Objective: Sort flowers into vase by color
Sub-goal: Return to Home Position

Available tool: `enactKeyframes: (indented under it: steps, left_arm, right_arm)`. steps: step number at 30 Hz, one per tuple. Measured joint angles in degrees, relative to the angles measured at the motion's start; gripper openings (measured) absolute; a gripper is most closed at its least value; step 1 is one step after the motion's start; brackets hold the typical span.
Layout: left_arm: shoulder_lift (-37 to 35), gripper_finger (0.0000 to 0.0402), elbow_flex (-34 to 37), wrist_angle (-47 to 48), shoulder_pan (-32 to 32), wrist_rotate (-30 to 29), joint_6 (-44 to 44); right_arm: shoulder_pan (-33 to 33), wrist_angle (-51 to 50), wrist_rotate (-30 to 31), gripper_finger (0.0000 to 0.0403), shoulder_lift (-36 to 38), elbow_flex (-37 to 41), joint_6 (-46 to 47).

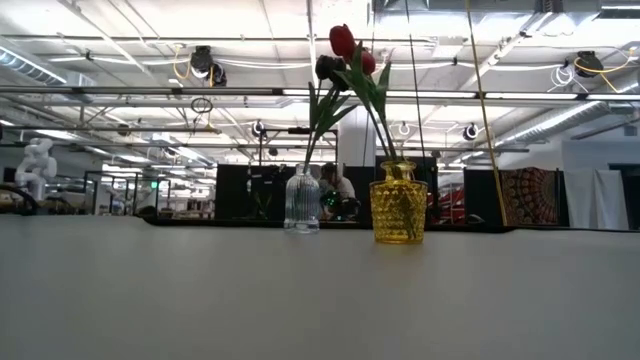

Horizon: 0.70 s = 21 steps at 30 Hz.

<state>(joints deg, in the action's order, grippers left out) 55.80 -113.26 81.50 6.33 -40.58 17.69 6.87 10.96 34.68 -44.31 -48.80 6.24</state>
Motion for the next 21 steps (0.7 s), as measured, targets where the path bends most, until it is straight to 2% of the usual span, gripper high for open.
enactKeyframes:
  steps: [4,9,14,17,21]
  left_arm:
    - [-3.3,0.0148,-0.06,2.42,0.0,-0.36,0.0]
    - [-7.36,0.0148,-0.02,5.94,0.0,-2.09,0.03]
    - [-12.29,0.0148,0.96,7.81,0.0,-3.82,1.45]
    - [-16.76,0.0148,4.24,7.87,0.01,-5.6,2.88]
    - [-23.44,0.0148,11.79,7.82,0.01,-7.32,6.97]
  right_arm:
    - [0.0,-1.58,-0.13,0.0139,5.57,0.0,2.9]
    - [0.0,-8.26,-0.76,0.0139,11.1,0.0,9.92]
    - [0.0,-22.14,-8.88,0.0139,16.27,0.0,13.61]
    - [0.0,-29.13,-12.12,0.0139,18.1,0.0,16.44]
    - [0.0,-35.49,-12.33,0.0139,18.68,0.0,18.44]
